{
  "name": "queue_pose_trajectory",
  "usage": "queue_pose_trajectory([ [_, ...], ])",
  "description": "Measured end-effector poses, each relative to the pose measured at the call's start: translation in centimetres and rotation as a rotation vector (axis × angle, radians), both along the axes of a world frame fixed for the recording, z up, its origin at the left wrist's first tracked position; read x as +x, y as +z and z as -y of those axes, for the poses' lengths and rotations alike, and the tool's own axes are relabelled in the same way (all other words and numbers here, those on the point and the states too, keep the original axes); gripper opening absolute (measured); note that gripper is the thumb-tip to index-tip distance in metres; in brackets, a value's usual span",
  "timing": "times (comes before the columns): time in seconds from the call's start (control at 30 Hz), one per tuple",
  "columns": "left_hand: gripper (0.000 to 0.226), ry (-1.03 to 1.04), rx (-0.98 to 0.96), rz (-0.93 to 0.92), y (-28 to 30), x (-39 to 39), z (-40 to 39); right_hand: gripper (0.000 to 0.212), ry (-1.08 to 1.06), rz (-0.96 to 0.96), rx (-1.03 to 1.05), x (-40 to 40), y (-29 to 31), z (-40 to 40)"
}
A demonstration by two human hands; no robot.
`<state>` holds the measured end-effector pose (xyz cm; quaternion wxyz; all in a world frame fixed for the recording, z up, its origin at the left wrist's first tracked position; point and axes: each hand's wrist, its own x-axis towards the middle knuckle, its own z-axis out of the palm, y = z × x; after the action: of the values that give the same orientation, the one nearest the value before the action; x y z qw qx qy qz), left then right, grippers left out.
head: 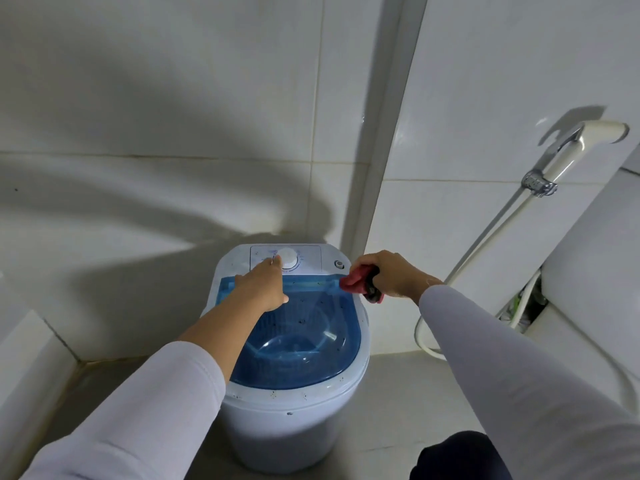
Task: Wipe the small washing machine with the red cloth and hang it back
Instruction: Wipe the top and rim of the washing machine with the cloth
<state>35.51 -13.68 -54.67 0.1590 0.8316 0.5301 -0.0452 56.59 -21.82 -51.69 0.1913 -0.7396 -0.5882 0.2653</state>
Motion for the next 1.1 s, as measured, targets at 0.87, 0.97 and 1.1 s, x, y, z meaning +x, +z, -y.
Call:
queue_pose_trajectory([
  [0.87,0.081,-0.080,0.022,-0.087,-0.4,-2.2,2.3,0.020,-0.156,-0.081,0.019,-2.3,-2.5,3.3],
  [0.97,0.080,-0.074,0.019,-0.073,-0.4,-2.3,2.5,0.019,-0.170,-0.093,0.015,-2.7,-3.0,4.7],
  [1.1,0.072,-0.054,0.001,-0.035,-0.5,-2.4,2.7,0.016,-0.187,-0.086,0.024,-3.1,-3.6,6.4],
])
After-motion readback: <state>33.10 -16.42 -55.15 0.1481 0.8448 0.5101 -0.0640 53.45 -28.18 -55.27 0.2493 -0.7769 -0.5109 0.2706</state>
